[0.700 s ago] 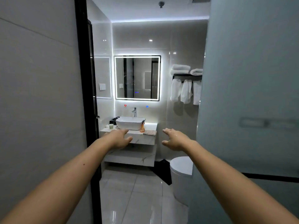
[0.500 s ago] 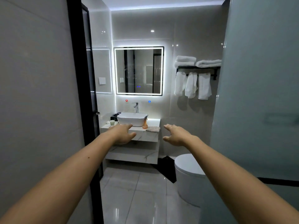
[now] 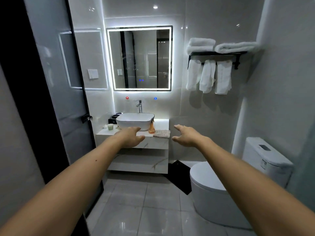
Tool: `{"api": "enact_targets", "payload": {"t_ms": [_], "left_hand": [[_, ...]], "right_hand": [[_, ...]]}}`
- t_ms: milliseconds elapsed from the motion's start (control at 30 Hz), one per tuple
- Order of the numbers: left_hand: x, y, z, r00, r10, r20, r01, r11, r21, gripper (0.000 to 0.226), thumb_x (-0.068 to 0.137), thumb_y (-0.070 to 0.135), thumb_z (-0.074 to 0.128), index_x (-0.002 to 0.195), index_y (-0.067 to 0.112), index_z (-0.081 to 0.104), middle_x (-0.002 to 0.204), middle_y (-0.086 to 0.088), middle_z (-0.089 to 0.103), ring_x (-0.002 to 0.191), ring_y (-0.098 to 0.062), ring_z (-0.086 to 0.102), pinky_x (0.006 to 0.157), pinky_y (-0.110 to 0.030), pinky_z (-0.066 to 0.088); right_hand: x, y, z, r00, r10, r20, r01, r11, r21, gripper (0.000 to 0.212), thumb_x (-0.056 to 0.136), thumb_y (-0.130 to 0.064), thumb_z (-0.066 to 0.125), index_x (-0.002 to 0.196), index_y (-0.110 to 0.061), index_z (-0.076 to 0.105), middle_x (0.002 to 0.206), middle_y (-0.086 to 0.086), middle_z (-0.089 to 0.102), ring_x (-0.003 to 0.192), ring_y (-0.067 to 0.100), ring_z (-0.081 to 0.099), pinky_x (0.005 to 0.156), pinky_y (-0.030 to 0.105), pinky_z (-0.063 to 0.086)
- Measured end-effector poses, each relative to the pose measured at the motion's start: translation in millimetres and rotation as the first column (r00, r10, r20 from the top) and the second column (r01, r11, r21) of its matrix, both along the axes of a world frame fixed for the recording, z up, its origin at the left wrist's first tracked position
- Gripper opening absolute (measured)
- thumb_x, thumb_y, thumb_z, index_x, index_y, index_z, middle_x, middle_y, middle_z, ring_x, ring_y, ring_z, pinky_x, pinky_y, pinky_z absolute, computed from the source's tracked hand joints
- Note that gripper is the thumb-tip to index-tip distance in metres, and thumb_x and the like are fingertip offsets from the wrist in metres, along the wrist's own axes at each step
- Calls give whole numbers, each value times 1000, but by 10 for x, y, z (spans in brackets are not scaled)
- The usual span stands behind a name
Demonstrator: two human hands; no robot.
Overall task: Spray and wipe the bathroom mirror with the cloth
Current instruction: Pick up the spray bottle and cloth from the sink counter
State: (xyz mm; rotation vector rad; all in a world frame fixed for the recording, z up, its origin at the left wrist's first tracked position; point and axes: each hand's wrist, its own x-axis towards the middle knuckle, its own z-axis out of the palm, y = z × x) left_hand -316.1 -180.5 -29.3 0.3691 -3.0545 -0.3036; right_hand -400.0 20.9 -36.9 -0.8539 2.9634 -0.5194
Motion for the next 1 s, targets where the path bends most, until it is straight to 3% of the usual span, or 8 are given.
{"api": "enact_targets", "payload": {"t_ms": [567, 1000], "left_hand": [[-3380, -916, -274, 999, 39, 13, -40, 994, 98, 61, 94, 40, 41, 146, 14, 24, 154, -10, 29, 140, -28, 29, 111, -35, 25], [-5931, -2254, -1180, 993, 3, 117, -24, 984, 175, 63, 92, 39, 44, 145, 12, 22, 154, -12, 29, 140, -29, 29, 113, -41, 24]], "right_hand": [[-3486, -1011, -236, 996, 61, 62, -62, 998, 11, 64, 92, -29, 51, 147, -13, 22, 153, 6, 25, 139, 22, 25, 110, 29, 23], [-5815, -2227, -1085, 971, 8, 237, 9, 997, -73, 61, 94, -29, 48, 147, -18, 21, 151, 8, 29, 134, 25, 33, 106, 32, 29]]}}
